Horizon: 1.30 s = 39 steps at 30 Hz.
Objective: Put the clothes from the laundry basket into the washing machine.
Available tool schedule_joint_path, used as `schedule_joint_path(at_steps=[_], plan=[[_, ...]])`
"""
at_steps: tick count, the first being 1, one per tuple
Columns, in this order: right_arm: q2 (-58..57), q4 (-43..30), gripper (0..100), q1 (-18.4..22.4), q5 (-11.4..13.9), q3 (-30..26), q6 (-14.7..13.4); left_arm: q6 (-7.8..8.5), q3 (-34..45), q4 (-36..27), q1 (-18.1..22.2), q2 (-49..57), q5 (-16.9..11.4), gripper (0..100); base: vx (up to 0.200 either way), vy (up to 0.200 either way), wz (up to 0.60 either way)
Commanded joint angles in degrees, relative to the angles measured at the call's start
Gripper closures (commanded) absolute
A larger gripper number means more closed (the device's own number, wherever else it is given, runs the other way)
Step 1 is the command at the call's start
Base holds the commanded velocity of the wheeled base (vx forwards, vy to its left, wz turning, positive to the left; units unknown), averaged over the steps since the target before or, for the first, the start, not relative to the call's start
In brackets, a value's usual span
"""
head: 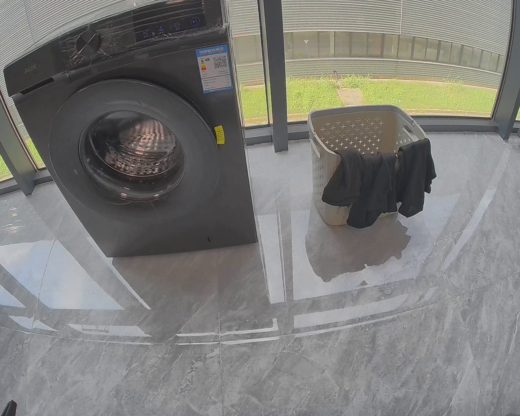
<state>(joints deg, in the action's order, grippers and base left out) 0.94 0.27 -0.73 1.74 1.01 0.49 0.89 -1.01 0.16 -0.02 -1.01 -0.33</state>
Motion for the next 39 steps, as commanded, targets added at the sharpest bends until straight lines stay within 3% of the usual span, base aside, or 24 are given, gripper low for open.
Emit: schedule_joint_path(at_steps=[1,29,39], plan=[[-0.94,0.0,0,-0.06,0.01,-1.01,0.04,-0.1,0.84,0.02,-0.06,0.92,-0.02,0,0.0,0.0,0.0],[-0.94,0.0,0,-0.06,0.1,-1.01,0.04,-0.36,0.84,0.02,-0.06,0.92,0.15,0,0.0,0.0,0.0],[-0.94,0.0,0,-0.06,0.1,-1.01,0.04,-0.36,0.84,0.02,-0.06,0.92,0.24,0,0.2,0.0,0.0]])
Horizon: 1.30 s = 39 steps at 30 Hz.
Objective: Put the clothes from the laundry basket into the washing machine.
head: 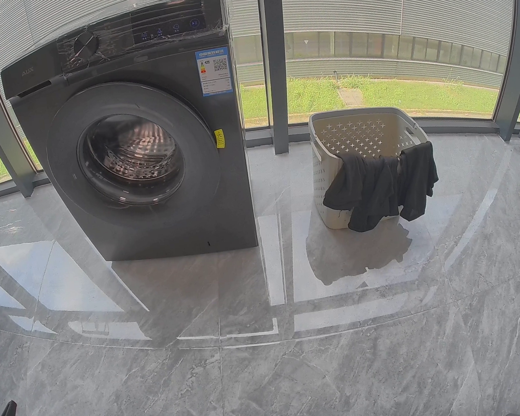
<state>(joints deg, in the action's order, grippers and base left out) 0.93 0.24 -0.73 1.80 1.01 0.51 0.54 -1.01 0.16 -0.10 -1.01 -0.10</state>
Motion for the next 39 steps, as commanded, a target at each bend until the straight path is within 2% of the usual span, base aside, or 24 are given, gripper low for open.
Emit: schedule_joint_path(at_steps=[1,39], plan=[[-0.93,0.02,0,-0.06,0.04,-1.01,0.02,-0.01,0.84,0.02,0.01,0.92,0.01,0,0.2,0.0,0.0],[-0.93,0.11,0,0.03,-0.05,-1.01,0.02,-0.01,0.84,0.02,0.01,0.92,0.1,0,0.2,0.0,0.0]])
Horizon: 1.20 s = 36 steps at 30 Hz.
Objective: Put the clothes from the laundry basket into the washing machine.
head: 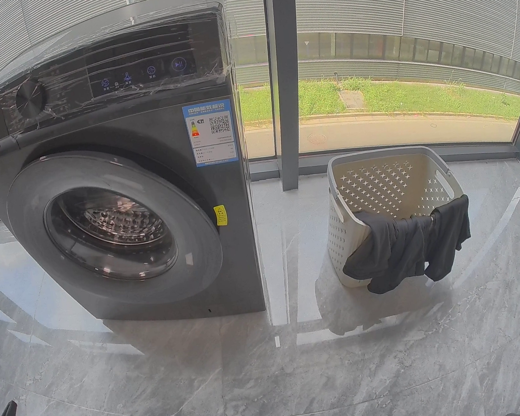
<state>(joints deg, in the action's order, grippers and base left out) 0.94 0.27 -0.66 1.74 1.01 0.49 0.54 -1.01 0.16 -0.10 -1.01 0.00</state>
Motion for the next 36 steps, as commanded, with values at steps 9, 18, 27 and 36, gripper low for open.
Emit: schedule_joint_path(at_steps=[9,18,27,36], plan=[[-0.94,0.0,0,-0.04,0.01,-1.01,0.04,0.25,0.84,0.02,0.01,0.92,-0.09,0,0.178,0.0,0.0],[-0.94,0.0,0,-0.04,0.01,-1.01,0.04,0.34,0.84,0.02,0.01,0.92,-0.18,0,0.0,0.0,0.0],[-0.94,0.0,0,-0.13,0.01,-1.01,0.04,0.25,0.84,0.02,0.1,0.92,0.0,0,0.0,-0.089,0.0],[-0.94,0.0,0,-0.04,0.01,-1.01,0.04,0.25,0.84,-0.07,0.1,0.92,0.0,0,0.0,-0.2,0.0]])
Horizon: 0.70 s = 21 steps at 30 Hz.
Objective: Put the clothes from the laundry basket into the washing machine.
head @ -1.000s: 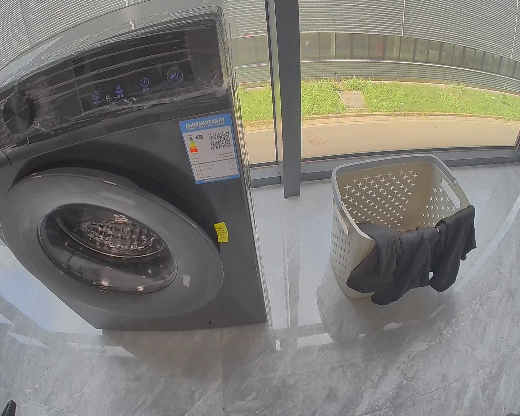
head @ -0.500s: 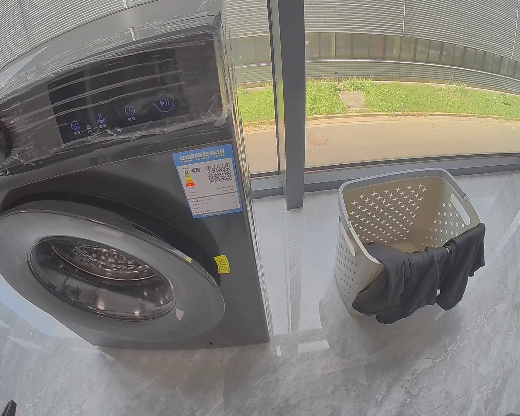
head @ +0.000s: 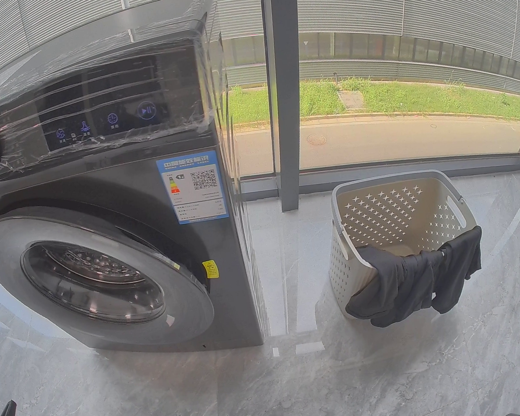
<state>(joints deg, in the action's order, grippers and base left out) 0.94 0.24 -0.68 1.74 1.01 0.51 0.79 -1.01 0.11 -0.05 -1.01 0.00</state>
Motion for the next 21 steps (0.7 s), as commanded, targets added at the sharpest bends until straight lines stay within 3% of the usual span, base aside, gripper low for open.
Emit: schedule_joint_path(at_steps=[1,21], plan=[[-0.94,0.02,0,-0.02,0.01,-1.01,0.02,0.0,0.84,-0.02,0.05,0.92,0.0,0,0.0,-0.2,0.0],[-0.94,0.02,0,-0.02,0.01,-1.01,0.02,0.0,0.84,0.07,0.05,0.92,0.0,0,0.0,-0.2,0.0]])
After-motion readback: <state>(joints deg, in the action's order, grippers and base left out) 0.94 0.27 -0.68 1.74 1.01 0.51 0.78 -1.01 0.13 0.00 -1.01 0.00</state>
